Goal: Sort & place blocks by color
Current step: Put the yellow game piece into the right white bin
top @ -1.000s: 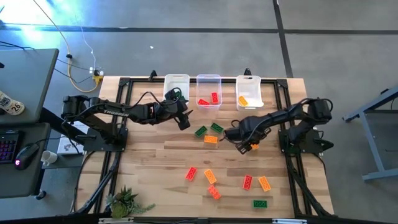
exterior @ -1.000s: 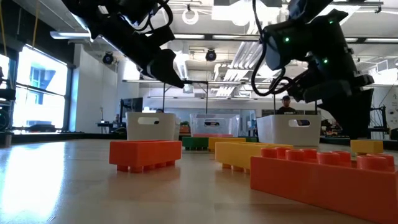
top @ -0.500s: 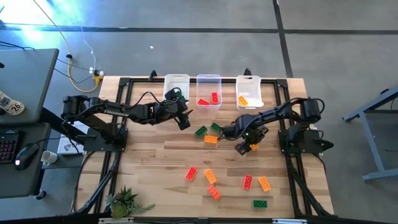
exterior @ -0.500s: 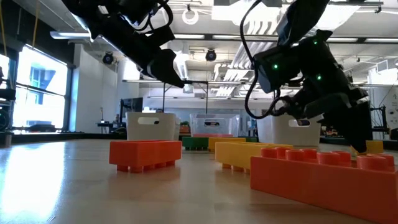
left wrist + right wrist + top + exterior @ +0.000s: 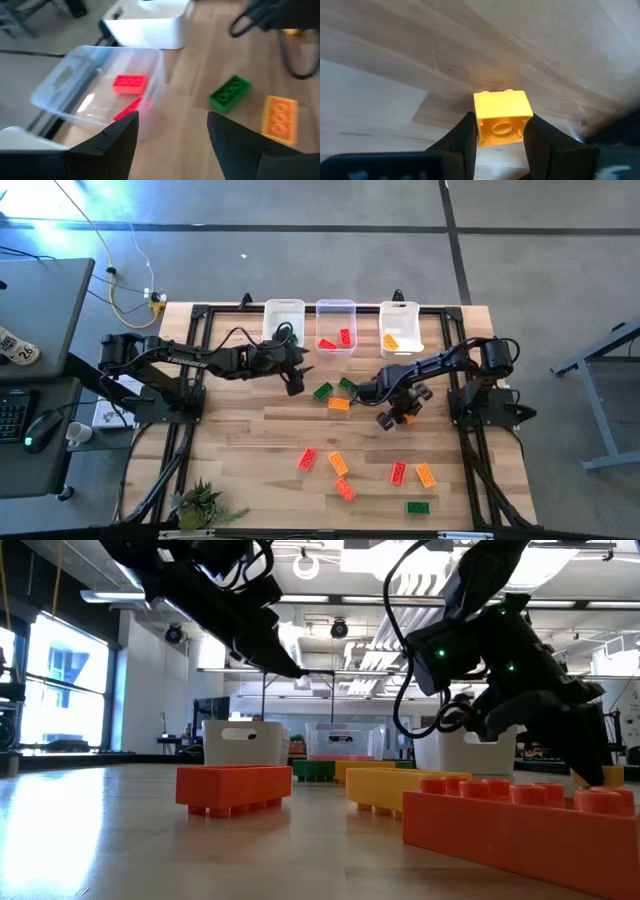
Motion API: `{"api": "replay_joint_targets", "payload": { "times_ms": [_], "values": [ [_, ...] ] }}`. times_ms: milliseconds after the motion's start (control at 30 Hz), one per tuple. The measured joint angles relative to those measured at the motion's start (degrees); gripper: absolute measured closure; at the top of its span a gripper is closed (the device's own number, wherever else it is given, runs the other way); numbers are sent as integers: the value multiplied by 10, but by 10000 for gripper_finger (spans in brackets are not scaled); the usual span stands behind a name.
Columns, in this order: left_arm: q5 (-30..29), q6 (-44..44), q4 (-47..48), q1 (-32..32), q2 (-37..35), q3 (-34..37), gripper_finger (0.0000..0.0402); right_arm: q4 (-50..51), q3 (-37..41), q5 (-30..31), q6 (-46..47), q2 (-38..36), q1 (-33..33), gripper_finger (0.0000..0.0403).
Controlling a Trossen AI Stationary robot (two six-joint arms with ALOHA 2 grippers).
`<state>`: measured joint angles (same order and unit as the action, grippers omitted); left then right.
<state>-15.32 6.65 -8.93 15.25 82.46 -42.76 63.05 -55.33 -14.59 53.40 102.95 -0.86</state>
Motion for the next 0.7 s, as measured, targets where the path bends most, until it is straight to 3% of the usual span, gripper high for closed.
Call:
{"api": "replay_joint_targets", "payload": {
  "times_ms": [400,567,700],
  "values": [
    [78,-4,1,0,0,0,179,-100,-1,38,147,-49,26,302],
    [78,-79,19,-3,0,0,179,-143,-1,99,119,-103,-3,302],
    [78,-143,40,-3,0,0,179,-156,-1,169,44,-153,-48,302]
  ]
}}
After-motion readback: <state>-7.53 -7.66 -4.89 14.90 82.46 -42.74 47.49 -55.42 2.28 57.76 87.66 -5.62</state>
